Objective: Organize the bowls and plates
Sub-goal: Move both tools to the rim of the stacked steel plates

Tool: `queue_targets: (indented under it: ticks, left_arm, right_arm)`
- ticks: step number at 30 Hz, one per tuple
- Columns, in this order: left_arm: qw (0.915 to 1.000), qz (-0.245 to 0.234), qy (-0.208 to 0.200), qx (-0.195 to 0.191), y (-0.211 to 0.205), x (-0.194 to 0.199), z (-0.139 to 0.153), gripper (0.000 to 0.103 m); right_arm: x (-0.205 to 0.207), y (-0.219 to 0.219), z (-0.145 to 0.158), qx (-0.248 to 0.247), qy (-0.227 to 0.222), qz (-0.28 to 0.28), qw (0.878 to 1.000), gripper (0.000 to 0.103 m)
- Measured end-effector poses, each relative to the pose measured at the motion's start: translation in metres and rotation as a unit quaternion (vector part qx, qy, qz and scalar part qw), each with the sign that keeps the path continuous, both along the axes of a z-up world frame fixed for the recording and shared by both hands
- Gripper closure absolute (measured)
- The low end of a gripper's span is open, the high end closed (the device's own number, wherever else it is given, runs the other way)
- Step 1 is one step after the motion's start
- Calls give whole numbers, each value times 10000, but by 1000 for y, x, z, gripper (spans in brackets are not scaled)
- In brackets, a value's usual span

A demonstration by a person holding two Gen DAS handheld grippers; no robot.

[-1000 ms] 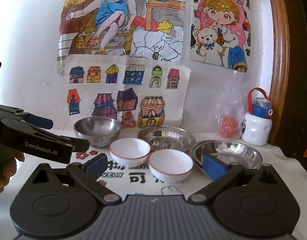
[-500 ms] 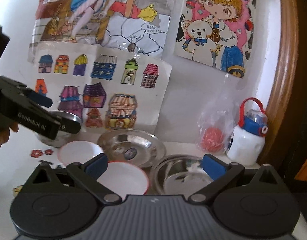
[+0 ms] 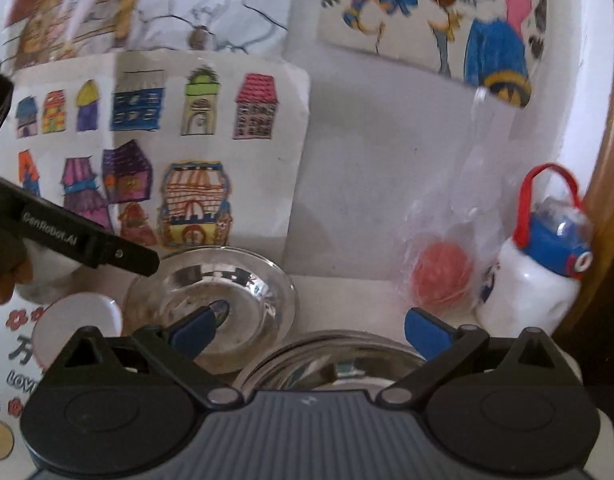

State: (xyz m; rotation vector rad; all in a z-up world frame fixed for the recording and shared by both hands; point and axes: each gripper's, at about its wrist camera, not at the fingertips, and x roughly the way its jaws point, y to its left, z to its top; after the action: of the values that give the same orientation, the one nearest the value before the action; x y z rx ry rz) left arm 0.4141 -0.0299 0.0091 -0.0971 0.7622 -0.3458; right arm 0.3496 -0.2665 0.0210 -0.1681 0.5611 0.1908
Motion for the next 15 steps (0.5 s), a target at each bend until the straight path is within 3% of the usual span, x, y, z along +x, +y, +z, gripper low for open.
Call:
queue_targets:
  ticks: [15]
  left_arm:
    - [9989,-174,401,-164,-6,32,-14,1]
  right_arm:
    - [56,11,-15,-328,361,838,9953,3]
